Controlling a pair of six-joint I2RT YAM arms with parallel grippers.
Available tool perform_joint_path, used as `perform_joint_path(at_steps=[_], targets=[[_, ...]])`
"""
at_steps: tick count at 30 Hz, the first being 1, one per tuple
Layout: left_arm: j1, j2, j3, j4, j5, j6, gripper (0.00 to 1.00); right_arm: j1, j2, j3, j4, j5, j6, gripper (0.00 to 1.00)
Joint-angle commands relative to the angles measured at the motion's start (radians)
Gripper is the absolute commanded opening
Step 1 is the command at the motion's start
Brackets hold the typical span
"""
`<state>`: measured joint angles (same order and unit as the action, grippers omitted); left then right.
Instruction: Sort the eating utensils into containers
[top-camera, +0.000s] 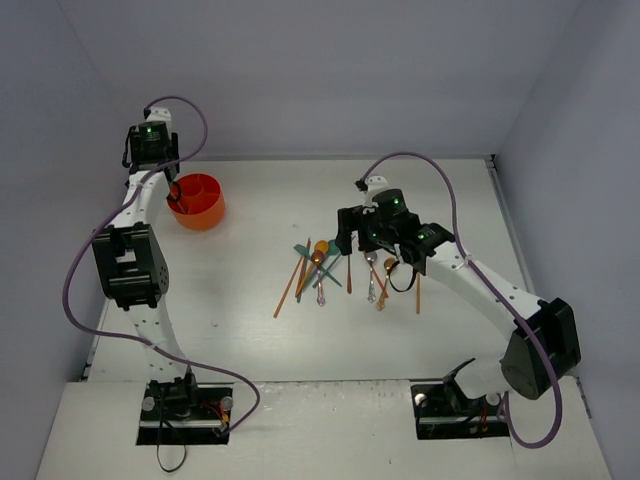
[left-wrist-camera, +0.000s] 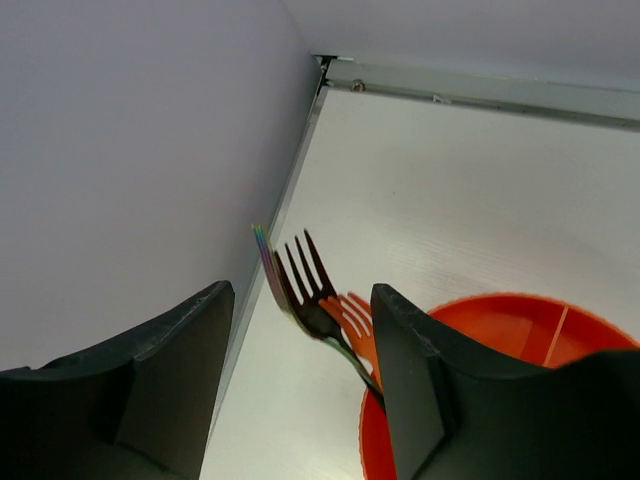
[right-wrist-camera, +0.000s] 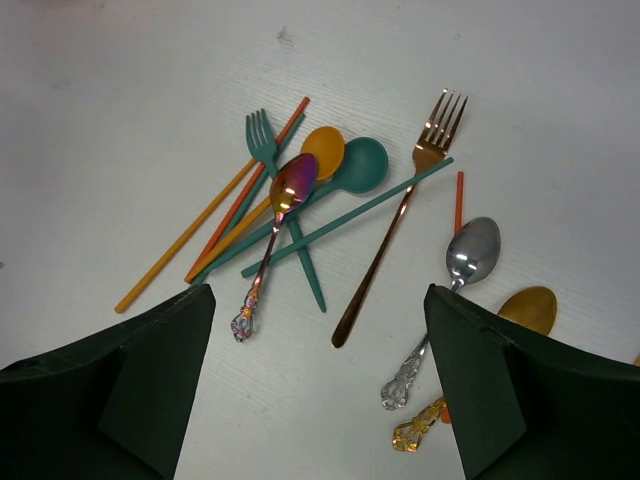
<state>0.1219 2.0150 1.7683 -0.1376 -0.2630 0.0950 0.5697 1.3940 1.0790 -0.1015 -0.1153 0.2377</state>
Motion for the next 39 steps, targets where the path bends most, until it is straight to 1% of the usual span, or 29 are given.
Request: perform_joint_path(at_steps=[1,4,5,6,7,8,10,11,13,18,20,22,25,29,34,39], targets=[[0.002,-0.191,-0.019,0.001,0.003,-0.073,0.61,-0.006,0.066,0.06,0.017,0.109,0.052,0.77],[0.001,-0.269,-0.042,-0.078,0.041,-0.16,0.67,-0.013,0.13,0.087,-0.001,0.16,0.089,0.7],[0.001,-0.297,-0.049,-0.084,0.056,-0.182,0.67,-0.015,0.148,0.094,-0.002,0.166,0.101,0.68],[0.001,-0.348,-0.067,-0.126,0.075,-0.208,0.69,-0.021,0.164,0.1,-0.008,0.169,0.124,0.65],[-0.001,-0.396,-0.077,-0.158,0.109,-0.244,0.71,-0.026,0.192,0.11,-0.012,0.165,0.138,0.6],[-0.001,-0.428,-0.112,-0.175,0.129,-0.266,0.71,-0.027,0.209,0.117,-0.013,0.159,0.146,0.54],[-0.002,-0.505,-0.172,-0.203,0.203,-0.332,0.72,-0.028,0.256,0.129,-0.017,0.163,0.165,0.47],[-0.006,-0.544,-0.203,-0.223,0.214,-0.355,0.72,-0.028,0.274,0.132,-0.019,0.165,0.176,0.42],[-0.025,-0.614,-0.257,-0.272,0.24,-0.376,0.72,-0.028,0.309,0.135,-0.022,0.167,0.198,0.38],[-0.111,-0.747,-0.405,-0.318,0.263,-0.409,0.72,-0.024,0.386,0.147,-0.024,0.155,0.219,0.36],[-0.178,-0.781,-0.429,-0.34,0.274,-0.415,0.72,-0.024,0.415,0.153,-0.024,0.16,0.224,0.36],[-0.223,-0.81,-0.48,-0.353,0.302,-0.424,0.72,-0.024,0.435,0.16,-0.024,0.157,0.243,0.35],[-0.244,-0.869,-0.54,-0.354,0.326,-0.448,0.72,-0.017,0.472,0.172,-0.023,0.168,0.257,0.32],[-0.257,-0.931,-0.604,-0.369,0.334,-0.459,0.72,-0.011,0.512,0.185,-0.023,0.188,0.273,0.3],[-0.281,-0.977,-0.651,-0.379,0.339,-0.467,0.72,-0.004,0.551,0.195,-0.024,0.249,0.291,0.28],[-0.293,-1.02,-0.691,-0.393,0.344,-0.473,0.72,-0.002,0.58,0.206,-0.027,0.321,0.312,0.19]])
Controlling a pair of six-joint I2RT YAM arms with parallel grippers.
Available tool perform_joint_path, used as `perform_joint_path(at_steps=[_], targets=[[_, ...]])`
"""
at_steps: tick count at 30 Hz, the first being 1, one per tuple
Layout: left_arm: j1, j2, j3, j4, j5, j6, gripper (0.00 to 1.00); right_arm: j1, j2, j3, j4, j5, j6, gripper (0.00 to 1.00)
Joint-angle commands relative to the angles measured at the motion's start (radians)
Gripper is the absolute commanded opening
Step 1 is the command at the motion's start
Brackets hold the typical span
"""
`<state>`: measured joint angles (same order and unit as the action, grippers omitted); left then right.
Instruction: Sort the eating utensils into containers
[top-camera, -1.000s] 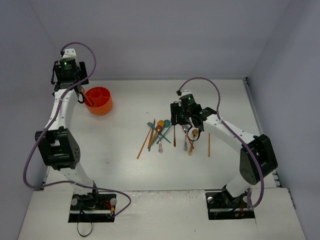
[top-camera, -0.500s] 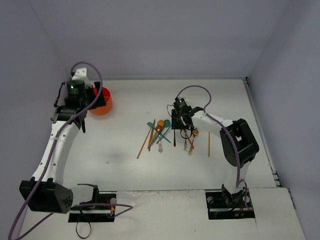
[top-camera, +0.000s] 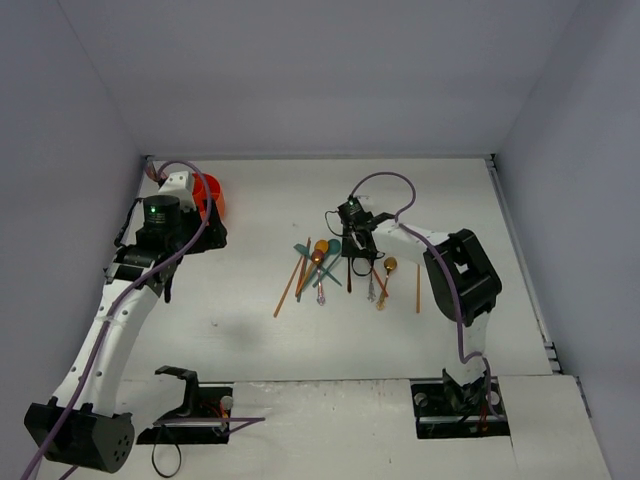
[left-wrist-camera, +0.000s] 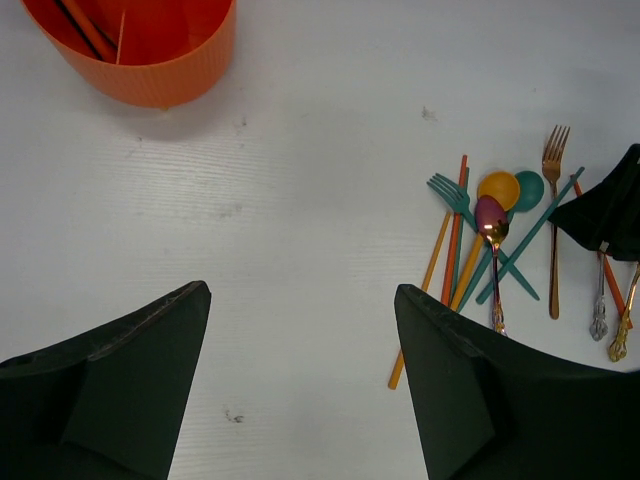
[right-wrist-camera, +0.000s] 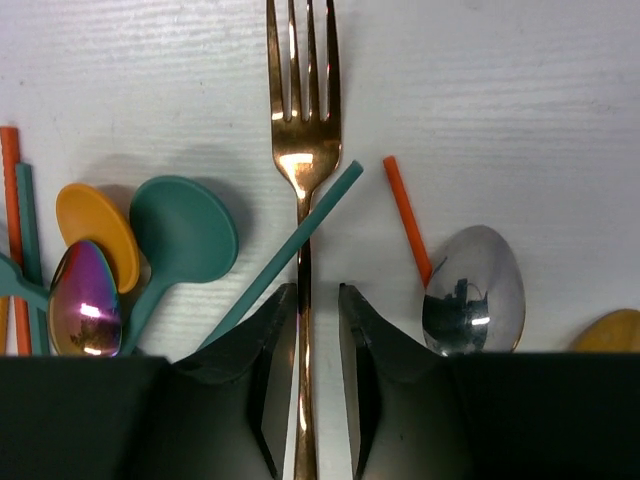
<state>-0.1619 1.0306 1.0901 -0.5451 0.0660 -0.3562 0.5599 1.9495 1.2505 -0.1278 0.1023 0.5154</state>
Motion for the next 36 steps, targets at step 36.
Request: perform_joint_path(at_steps=[36], targets=[[-0.162,0.084,0.15,0.273,0.29,-0.237,0.72,0.181,-0.442,0.099,0.004,-0.101,-0.271,0.0]])
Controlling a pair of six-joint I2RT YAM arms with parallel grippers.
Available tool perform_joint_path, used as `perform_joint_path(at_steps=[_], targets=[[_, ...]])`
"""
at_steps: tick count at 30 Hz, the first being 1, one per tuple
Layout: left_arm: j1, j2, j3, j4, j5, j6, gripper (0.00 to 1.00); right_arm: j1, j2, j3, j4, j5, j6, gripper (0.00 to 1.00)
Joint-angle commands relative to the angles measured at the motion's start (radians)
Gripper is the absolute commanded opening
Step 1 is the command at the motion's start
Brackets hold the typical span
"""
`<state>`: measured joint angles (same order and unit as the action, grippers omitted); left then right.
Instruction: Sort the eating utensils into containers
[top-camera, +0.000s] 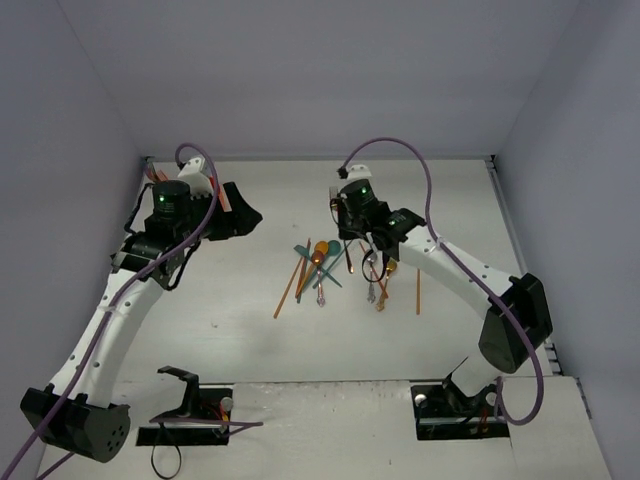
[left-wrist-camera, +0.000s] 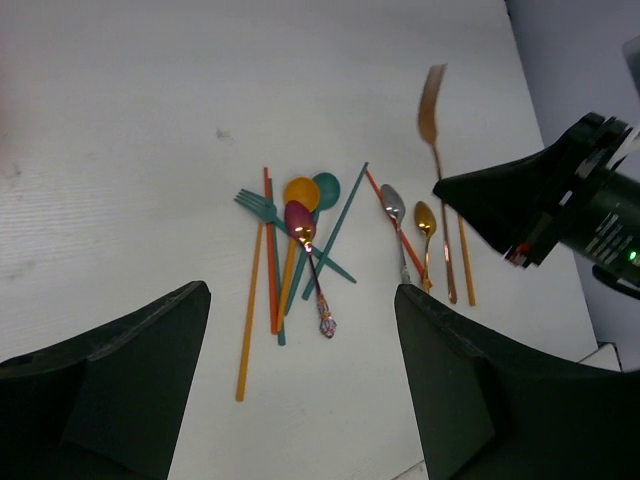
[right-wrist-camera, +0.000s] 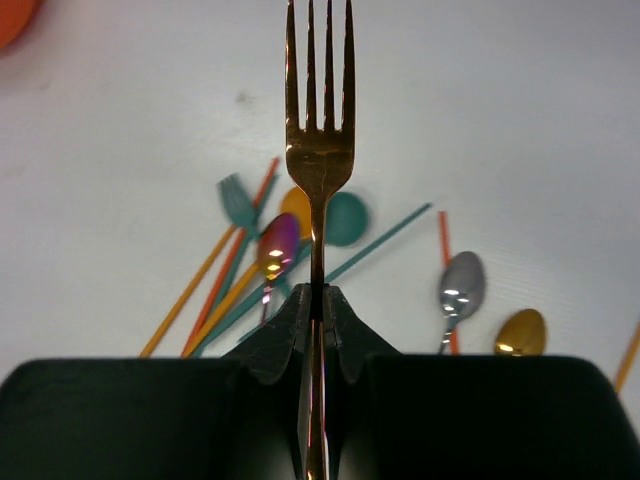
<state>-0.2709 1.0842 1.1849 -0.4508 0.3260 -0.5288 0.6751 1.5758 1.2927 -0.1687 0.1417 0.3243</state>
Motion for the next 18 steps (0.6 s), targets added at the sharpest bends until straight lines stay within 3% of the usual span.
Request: perform_joint_path(at_steps=[1,10,18], targets=[[-0.072,0.044,0.06,0.198,0.021,-0.069,0.72,0.081,-0.078,0.06,0.057,-0.182,-0.086,0.0],[-0.152,0.135,0.112,0.202,-0.098,-0.054,0.72,0.123,-0.091,0.104,0.107,-0.38,-0.095,0.0],[-0.197,0.203,0.143,0.185,-0.177,-0.047,0.68,0.129,-0.084,0.108,0.128,-0.427,-0.082,0.0]])
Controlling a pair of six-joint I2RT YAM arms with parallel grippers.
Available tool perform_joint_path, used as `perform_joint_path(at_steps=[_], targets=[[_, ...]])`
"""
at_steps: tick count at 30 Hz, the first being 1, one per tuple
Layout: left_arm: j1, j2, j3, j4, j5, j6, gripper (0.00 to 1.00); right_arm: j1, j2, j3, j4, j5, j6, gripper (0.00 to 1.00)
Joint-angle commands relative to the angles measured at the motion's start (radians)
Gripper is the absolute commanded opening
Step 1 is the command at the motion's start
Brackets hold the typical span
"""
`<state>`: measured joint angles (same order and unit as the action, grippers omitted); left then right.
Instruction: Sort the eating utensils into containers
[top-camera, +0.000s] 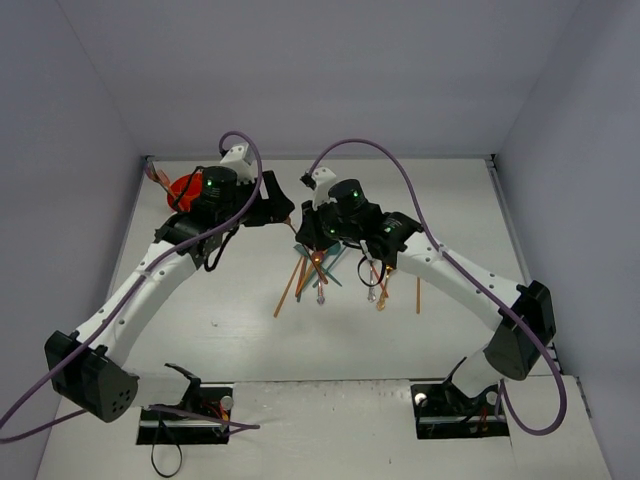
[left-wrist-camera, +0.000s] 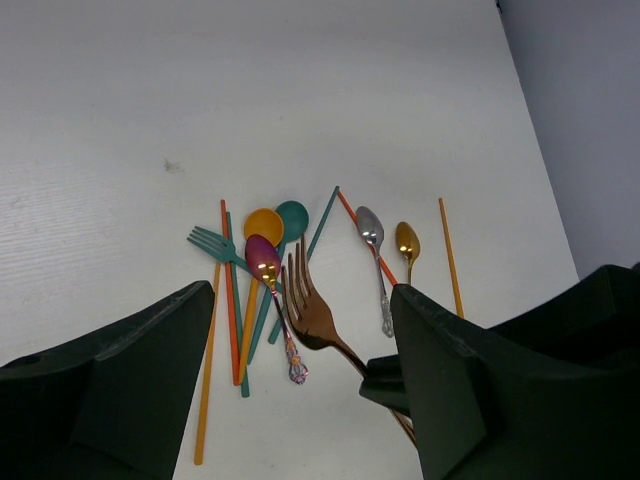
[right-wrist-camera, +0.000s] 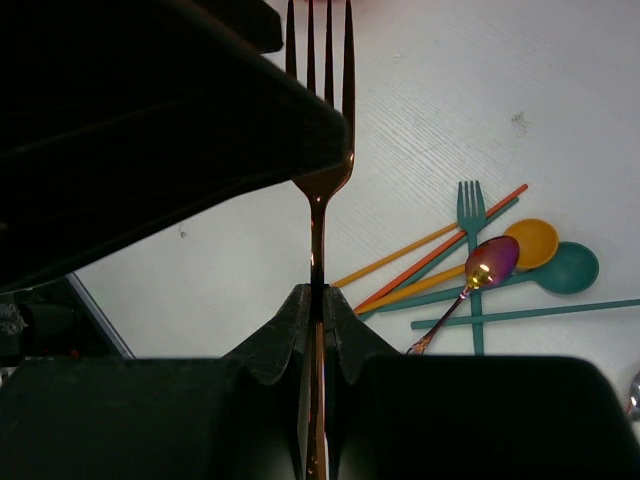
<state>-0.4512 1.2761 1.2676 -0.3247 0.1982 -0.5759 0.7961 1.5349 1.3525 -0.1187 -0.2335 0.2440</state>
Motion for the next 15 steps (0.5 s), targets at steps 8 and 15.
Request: perform_joint_path(at_steps=[8,15], targets=[[-0.026,0.046,0.062,0.065,-0.049,-0.01,0.44,0.009,-0.022,0.056,0.108,-0.066,0.014,0.0],[-0.026,0.057,0.079,0.067,-0.054,0.041,0.03,0.009,0.001,0.068,0.108,-0.067,0.005,0.0]])
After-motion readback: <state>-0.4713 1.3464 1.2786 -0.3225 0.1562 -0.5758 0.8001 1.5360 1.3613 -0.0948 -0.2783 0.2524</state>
